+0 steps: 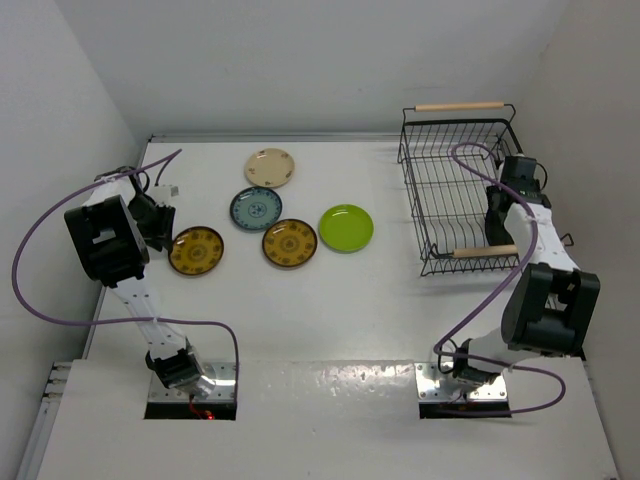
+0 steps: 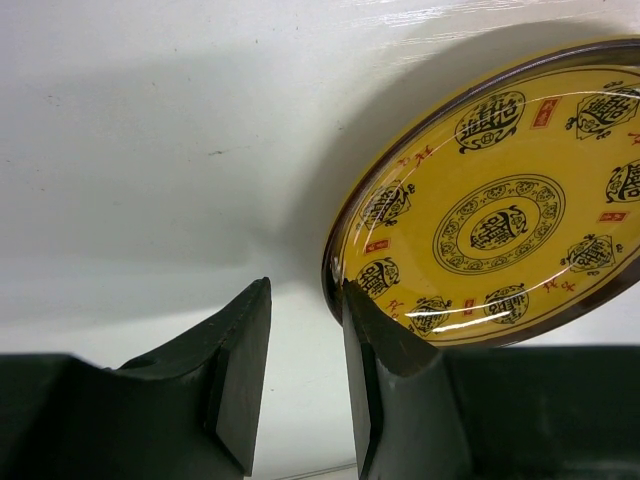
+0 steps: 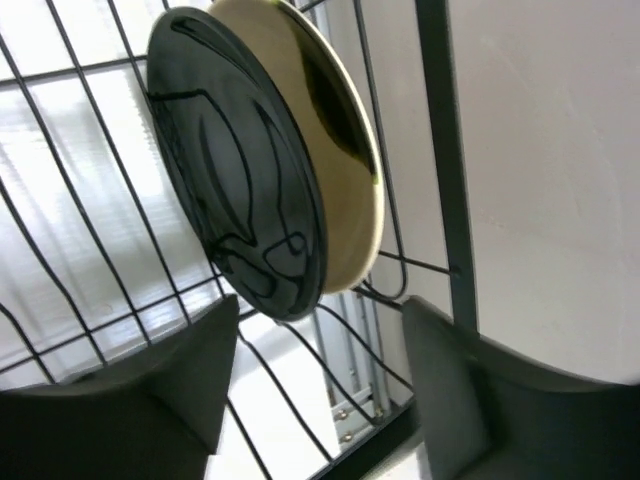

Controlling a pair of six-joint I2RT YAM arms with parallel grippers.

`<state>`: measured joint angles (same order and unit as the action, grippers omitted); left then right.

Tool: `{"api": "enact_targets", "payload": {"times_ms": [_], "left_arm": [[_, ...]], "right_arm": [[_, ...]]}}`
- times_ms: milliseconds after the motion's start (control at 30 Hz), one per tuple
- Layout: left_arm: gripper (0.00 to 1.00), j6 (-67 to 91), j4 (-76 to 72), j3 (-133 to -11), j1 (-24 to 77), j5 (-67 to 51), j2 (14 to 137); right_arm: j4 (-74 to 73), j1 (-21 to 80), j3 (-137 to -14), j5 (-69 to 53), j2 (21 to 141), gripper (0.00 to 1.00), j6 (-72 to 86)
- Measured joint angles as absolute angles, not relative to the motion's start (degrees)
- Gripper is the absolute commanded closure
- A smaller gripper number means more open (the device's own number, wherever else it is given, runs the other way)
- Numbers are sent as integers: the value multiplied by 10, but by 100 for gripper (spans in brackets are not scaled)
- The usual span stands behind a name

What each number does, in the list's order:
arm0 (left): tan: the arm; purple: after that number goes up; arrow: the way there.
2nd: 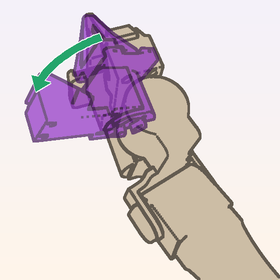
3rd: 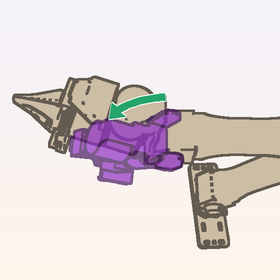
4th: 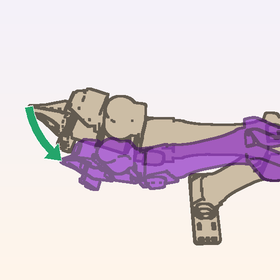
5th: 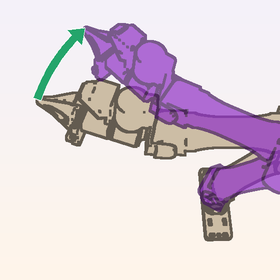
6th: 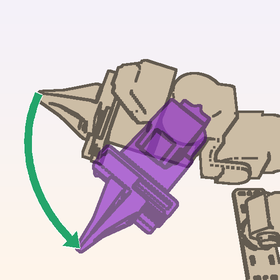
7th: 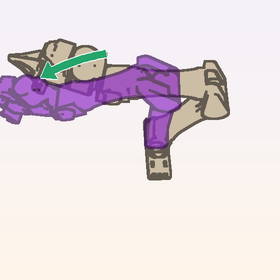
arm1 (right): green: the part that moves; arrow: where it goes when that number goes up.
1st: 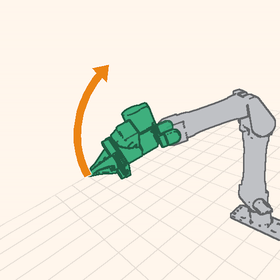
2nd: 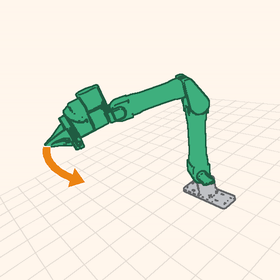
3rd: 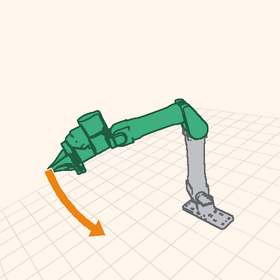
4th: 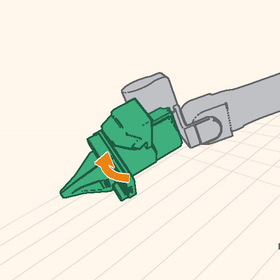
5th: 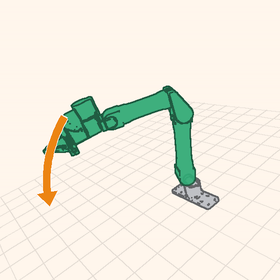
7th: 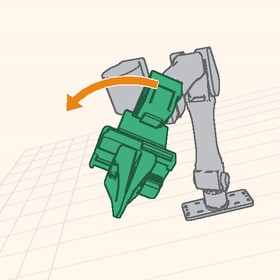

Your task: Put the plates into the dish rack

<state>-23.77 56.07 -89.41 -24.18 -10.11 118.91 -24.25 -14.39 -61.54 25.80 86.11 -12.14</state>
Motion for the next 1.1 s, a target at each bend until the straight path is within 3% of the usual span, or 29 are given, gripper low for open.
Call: {"api": "enact_targets", "payload": {"times_ms": [33, 167, 533, 600, 633, 700, 733, 1100], "left_arm": [[60, -238, 561, -894, -242, -101, 1189], [56, -241, 561, -894, -242, -101, 1189], [51, -248, 570, -891, -243, -131, 1211], [57, -248, 575, -892, -243, -136, 1213], [72, -248, 578, -892, -243, -135, 1214], [86, -246, 580, -894, -243, -139, 1219], [100, -240, 589, -898, -243, -145, 1223], [100, -249, 632, -917, -244, -196, 1227]], "right_arm": [[-244, -144, -615, 262, 859, 21, -115], [-255, -144, -622, 262, 846, 9, -80], [-251, -59, -661, 213, 740, 6, -41], [-250, -32, -661, 212, 730, 6, -43], [-249, -20, -661, 211, 727, 6, -44], [-248, 8, -660, 212, 721, 6, -45], [-247, 20, -660, 212, 717, 6, -46], [-243, 136, -624, 221, 675, 8, -50]]}}
